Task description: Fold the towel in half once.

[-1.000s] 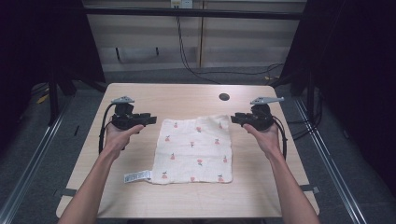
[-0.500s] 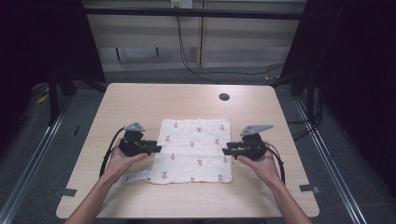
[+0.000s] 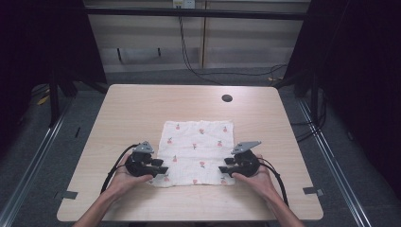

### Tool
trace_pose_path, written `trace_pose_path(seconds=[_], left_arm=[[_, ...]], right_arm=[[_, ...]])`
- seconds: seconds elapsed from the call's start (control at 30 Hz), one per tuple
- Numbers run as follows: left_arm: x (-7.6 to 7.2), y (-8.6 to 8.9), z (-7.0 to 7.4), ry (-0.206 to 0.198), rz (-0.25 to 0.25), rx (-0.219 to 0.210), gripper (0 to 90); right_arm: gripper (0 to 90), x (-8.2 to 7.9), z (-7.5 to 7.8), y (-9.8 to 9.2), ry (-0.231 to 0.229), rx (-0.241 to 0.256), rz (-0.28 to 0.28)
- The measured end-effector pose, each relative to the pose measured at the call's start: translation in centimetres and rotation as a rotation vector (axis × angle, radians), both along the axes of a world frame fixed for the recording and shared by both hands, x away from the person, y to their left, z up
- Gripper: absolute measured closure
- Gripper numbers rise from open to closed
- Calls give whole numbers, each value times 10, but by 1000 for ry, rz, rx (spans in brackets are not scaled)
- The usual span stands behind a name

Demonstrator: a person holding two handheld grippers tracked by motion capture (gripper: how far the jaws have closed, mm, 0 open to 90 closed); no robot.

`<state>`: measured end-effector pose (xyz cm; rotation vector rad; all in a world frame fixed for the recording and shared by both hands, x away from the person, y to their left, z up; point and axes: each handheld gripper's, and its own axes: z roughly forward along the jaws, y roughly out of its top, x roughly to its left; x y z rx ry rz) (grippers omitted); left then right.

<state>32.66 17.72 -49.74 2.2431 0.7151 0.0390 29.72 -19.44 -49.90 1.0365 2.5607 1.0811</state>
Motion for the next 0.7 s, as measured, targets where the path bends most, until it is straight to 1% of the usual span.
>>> trace_pose_path(seconds=[0.03, 0.07, 0.1, 0.13, 0.17, 0.2, 0.23, 0.27, 0.3, 0.33, 0.37, 0.4, 0.43, 0.47, 0.5, 0.53, 0.57, 0.6, 0.63, 0.67, 0.7], left_arm=[[-1, -1, 0, -7, -1, 2, 593], [-1, -1, 0, -7, -1, 2, 593], [-4, -2, 0, -5, -13, 7, 595], [-6, -2, -1, -11, -12, -4, 594], [-9, -2, -1, -14, -10, -11, 594], [-11, -3, -2, -12, -13, -18, 594], [-11, -3, -2, -12, -13, -18, 593], [-14, -4, -2, -16, -19, -17, 594], [-17, -6, -1, -26, -31, -3, 594], [-20, -8, -1, -38, -29, 9, 599], [-24, -10, -1, -29, -50, 5, 711], [-26, -11, -2, -22, -61, -7, 766], [-26, -11, -2, -22, -61, -7, 802], [-28, -12, -2, -23, -63, -6, 802], [-30, -11, -1, -8, -86, 0, 872], [-30, -11, -1, -8, -86, 0, 886], [-34, -12, 0, -11, -90, 6, 892], [-34, -12, 0, -11, -90, 6, 896], [-38, -13, 0, -31, -91, 23, 898], [-38, -13, 0, -31, -91, 23, 898], [-41, -12, 1, -17, -100, 23, 898]], right_arm=[[674, -1, 1, 0, -18, -29, 8], [674, -1, 1, 0, -18, -29, 8], [740, -2, 1, -2, -23, -42, 0], [775, -3, 2, -5, -20, -44, -4], [806, -4, 1, -8, -18, -35, -4], [838, -6, 1, -11, -12, -34, -8], [838, -6, 1, -11, -12, -34, -8], [885, -8, 1, -16, 1, -22, -12], [885, -8, 1, -16, 1, -22, -12], [888, -9, 1, -18, 10, -11, -12], [895, -12, 1, -20, 26, -3, -12], [897, -14, 2, -20, 32, -6, -11], [897, -14, 2, -20, 32, -6, -11], [897, -17, 2, -20, 37, -6, -9], [897, -26, 1, -20, 46, 26, 8], [897, -26, 1, -20, 46, 26, 8], [898, -34, 2, -21, 47, 14, 12], [898, -34, 2, -21, 47, 14, 12], [898, -37, 2, -23, 55, 23, 12], [899, -38, 2, -23, 55, 20, 14], [899, -38, 2, -23, 57, 18, 15]])
